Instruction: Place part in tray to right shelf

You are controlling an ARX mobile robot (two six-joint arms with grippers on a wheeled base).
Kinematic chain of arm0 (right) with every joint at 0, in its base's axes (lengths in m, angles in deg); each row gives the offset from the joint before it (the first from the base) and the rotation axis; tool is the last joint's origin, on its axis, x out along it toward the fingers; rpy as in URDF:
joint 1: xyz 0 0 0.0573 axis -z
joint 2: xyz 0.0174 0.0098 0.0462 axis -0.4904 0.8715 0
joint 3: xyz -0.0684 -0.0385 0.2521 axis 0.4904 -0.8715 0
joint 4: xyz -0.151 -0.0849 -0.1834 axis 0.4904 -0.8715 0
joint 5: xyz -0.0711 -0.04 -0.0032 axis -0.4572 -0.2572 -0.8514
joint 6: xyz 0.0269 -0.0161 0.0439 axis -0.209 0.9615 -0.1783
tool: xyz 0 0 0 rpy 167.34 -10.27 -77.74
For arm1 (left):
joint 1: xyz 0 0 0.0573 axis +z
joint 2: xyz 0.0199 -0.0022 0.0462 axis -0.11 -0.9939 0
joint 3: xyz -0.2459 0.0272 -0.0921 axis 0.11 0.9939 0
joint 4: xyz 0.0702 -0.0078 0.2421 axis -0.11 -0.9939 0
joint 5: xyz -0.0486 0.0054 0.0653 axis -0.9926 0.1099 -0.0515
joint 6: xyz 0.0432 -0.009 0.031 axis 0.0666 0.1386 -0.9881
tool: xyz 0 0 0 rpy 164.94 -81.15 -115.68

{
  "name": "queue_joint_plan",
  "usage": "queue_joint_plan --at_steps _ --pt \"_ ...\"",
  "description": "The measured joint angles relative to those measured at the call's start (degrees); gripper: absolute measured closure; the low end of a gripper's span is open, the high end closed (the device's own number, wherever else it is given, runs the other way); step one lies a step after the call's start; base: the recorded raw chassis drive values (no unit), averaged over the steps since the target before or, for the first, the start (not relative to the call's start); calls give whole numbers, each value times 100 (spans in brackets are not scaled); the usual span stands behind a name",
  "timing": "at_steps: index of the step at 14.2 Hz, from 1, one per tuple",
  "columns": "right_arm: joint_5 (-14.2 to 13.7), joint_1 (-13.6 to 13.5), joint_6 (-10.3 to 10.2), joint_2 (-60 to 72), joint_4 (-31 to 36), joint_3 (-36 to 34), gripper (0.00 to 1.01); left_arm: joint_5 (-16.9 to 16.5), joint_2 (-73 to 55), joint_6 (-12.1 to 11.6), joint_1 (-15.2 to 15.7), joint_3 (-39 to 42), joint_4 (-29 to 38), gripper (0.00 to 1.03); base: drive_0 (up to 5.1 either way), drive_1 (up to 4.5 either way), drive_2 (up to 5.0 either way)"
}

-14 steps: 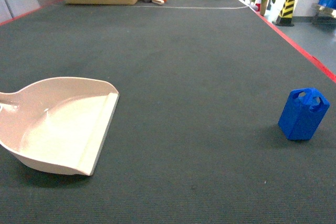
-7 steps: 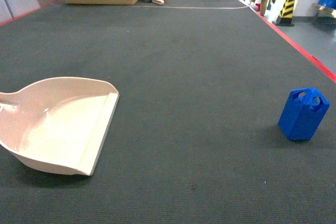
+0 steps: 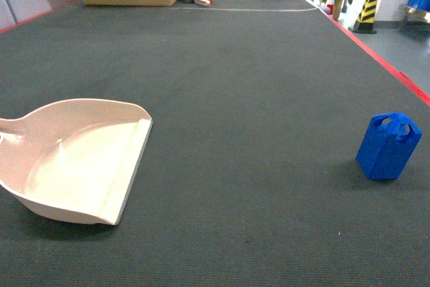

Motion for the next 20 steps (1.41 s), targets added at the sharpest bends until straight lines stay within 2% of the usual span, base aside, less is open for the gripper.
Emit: queue_joint_plan --at_steps 13,14,15,16,18,20 --pt "0 0 0 0 2 0 3 0 0 0 0 0 0 5 0 0 0" --pt "-2 0 0 0 0 0 3 267 -245 164 -57 -138 -529 5 0 0 0" --pt "0 0 0 0 2 0 3 118 -802 452 109 -223 -483 5 0 0 0" --pt "0 0 2 0 0 0 3 -240 -1290 870 415 -227 -175 5 0 0 0" --pt "0 0 0 0 0 0 3 -1292 -2688 2015 1088 -334 1167 5 0 0 0" --pt "0 0 0 0 0 0 3 -1827 -4520 3008 1475 -492 2863 5 0 0 0"
